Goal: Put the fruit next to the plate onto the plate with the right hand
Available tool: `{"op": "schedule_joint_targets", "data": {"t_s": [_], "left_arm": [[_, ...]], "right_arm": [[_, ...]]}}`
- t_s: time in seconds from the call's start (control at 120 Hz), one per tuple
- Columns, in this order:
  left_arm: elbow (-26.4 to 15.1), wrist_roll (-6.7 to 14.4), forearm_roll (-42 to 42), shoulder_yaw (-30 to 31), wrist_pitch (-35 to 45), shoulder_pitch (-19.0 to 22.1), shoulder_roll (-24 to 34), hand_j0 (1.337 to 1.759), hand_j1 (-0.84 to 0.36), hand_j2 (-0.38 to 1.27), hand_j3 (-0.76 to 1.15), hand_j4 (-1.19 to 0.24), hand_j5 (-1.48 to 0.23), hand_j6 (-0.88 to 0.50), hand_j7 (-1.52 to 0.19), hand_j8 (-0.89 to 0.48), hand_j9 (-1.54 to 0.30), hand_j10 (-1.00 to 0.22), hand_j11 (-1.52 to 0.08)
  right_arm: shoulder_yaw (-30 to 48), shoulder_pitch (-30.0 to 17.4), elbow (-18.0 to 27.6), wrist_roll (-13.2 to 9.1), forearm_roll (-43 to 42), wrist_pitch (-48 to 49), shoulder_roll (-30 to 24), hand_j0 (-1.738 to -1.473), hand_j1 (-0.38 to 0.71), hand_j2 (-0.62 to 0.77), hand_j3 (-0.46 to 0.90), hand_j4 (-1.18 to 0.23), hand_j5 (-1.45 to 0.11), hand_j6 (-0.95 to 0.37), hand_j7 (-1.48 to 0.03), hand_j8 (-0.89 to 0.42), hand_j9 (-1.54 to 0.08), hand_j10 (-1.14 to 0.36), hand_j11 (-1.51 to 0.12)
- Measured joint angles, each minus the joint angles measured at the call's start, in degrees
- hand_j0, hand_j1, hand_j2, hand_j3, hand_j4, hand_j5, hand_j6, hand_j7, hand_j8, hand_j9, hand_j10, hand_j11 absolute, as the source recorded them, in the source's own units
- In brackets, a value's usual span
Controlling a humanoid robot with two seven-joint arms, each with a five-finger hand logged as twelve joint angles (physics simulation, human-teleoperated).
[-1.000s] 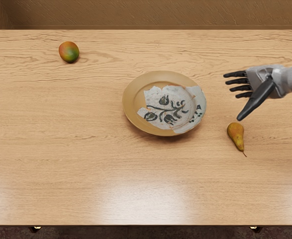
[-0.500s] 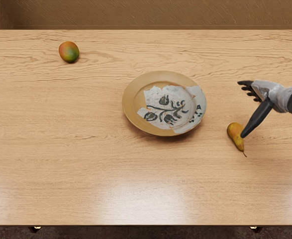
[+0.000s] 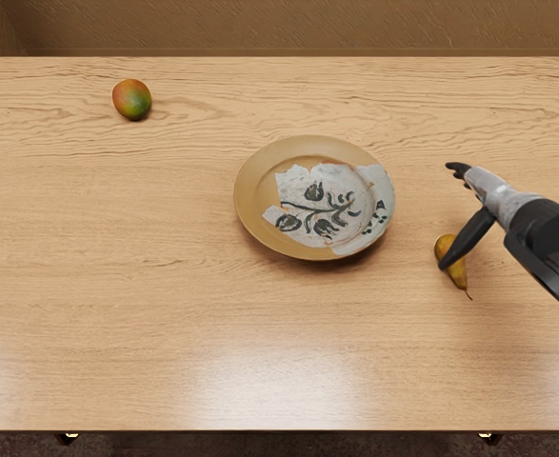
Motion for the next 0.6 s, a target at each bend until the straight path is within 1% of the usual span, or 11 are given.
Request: {"op": "schedule_joint_targets", "data": {"t_s": [0.183, 0.475, 0.6], "left_arm": [[0.0, 0.0, 0.0, 0.0, 0.0, 0.0, 0.0, 1.658, 0.32, 0.00, 0.00, -0.02, -0.03, -0.02, -0.03, -0.02, -0.03, -0.02, -0.03], [0.0, 0.0, 0.0, 0.0, 0.0, 0.0, 0.0, 1.658, 0.32, 0.00, 0.00, -0.02, -0.03, -0.02, -0.03, -0.02, -0.03, -0.02, -0.03], [0.0, 0.0, 0.0, 0.0, 0.0, 0.0, 0.0, 1.658, 0.32, 0.00, 0.00, -0.02, -0.03, -0.02, -0.03, -0.02, -0.03, -0.02, -0.03]], "right_arm": [[-1.7, -1.9, 0.0, 0.0, -4.0, -3.1, 0.9, -1.658, -0.20, -0.02, 0.00, -0.13, -0.17, -0.13, -0.17, -0.13, -0.17, -0.13, -0.17], [-3.5, -3.9, 0.0, 0.0, -7.5, -3.7, 2.2, -1.658, -0.04, -0.05, 0.00, -0.26, -0.34, -0.26, -0.34, -0.26, -0.34, -0.26, -0.34], [-4.2, -4.8, 0.0, 0.0, -8.4, -3.8, 2.1, -1.658, 0.01, -0.06, 0.00, -0.30, -0.39, -0.30, -0.39, -0.30, -0.39, -0.30, -0.39]]}}
